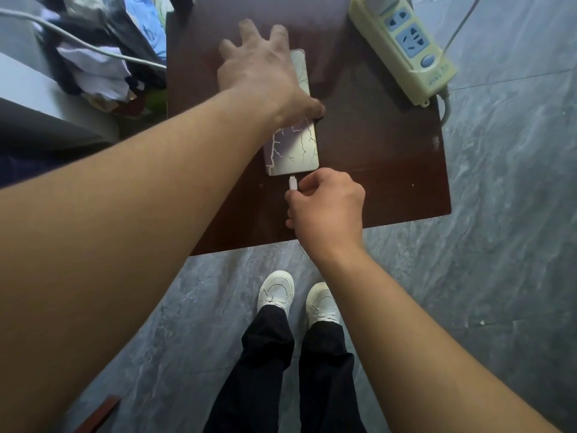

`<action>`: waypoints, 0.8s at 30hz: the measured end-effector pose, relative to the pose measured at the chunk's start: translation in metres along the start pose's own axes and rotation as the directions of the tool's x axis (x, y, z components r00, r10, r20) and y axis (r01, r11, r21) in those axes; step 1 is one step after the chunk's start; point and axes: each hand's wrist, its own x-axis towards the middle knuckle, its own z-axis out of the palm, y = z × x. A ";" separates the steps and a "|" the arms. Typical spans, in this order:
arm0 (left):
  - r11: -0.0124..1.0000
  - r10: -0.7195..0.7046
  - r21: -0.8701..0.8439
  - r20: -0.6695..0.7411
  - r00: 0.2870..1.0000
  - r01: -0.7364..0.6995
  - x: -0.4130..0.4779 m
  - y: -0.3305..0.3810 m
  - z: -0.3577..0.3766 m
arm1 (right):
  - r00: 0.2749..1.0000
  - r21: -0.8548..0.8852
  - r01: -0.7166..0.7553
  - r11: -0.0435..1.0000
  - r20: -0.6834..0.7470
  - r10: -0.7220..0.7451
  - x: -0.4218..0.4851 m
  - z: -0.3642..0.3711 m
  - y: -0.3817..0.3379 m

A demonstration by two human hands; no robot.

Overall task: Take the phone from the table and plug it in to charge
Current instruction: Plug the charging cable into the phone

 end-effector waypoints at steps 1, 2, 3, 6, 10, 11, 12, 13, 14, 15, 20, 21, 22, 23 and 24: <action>1.000 -0.001 -0.001 0.001 1.000 0.001 0.000 0.000 0.000 | 1.000 -0.021 0.006 1.000 -0.002 -0.006 0.000 0.000 -0.001; 1.000 -0.003 0.000 0.002 1.000 0.003 0.000 0.000 0.000 | 1.000 -0.042 0.010 0.999 -0.006 -0.010 0.000 0.000 -0.002; 1.000 -0.005 0.001 0.005 1.000 0.005 0.000 0.000 -0.001 | 1.000 -0.061 0.015 0.998 -0.014 -0.016 -0.001 0.000 -0.002; 1.000 -0.011 0.002 0.013 1.000 0.011 0.000 -0.001 -0.002 | 0.995 -0.149 0.058 0.987 -0.066 -0.069 -0.004 -0.001 -0.002; 1.000 -0.011 0.012 0.019 1.000 0.011 0.000 0.000 -0.002 | 0.981 -0.283 0.115 0.952 -0.119 -0.154 -0.008 0.000 -0.001; 1.000 -0.013 0.012 0.018 1.000 0.013 0.000 0.000 -0.002 | 0.980 -0.275 0.117 0.954 -0.125 -0.157 -0.009 0.001 0.000; 1.000 -0.015 0.013 0.017 1.000 0.014 0.000 -0.001 -0.002 | 0.979 -0.260 0.115 0.959 -0.135 -0.154 -0.009 0.002 0.000; 1.000 -0.015 0.014 0.018 1.000 0.015 0.000 -0.001 -0.002 | 0.977 -0.242 0.112 0.964 -0.149 -0.151 -0.010 0.003 0.000; 1.000 -0.015 0.015 0.020 1.000 0.015 0.000 -0.001 -0.002 | 0.976 -0.224 0.110 0.968 -0.162 -0.148 -0.011 0.004 0.001; 1.000 -0.016 0.016 0.021 1.000 0.015 0.000 -0.001 -0.002 | 0.974 -0.209 0.109 0.972 -0.174 -0.146 -0.012 0.005 0.002; 1.000 -0.014 0.016 0.011 1.000 0.014 0.000 -0.001 0.000 | 0.969 -0.212 0.102 0.972 -0.201 -0.145 -0.015 0.010 0.004; 1.000 -0.014 0.014 0.010 1.000 0.014 0.000 -0.001 0.000 | 0.969 -0.217 0.105 0.971 -0.198 -0.149 -0.015 0.011 0.004; 1.000 -0.013 0.011 0.008 1.000 0.013 0.001 -0.001 0.000 | 0.969 -0.222 0.110 0.969 -0.193 -0.154 -0.015 0.011 0.004; 1.000 -0.013 0.006 0.005 1.000 0.013 0.001 -0.001 0.000 | 0.969 -0.226 0.114 0.967 -0.188 -0.158 -0.015 0.011 0.004; 1.000 -0.014 0.003 0.003 1.000 0.014 0.001 -0.001 0.001 | 0.970 -0.226 0.118 0.967 -0.184 -0.162 -0.015 0.010 0.004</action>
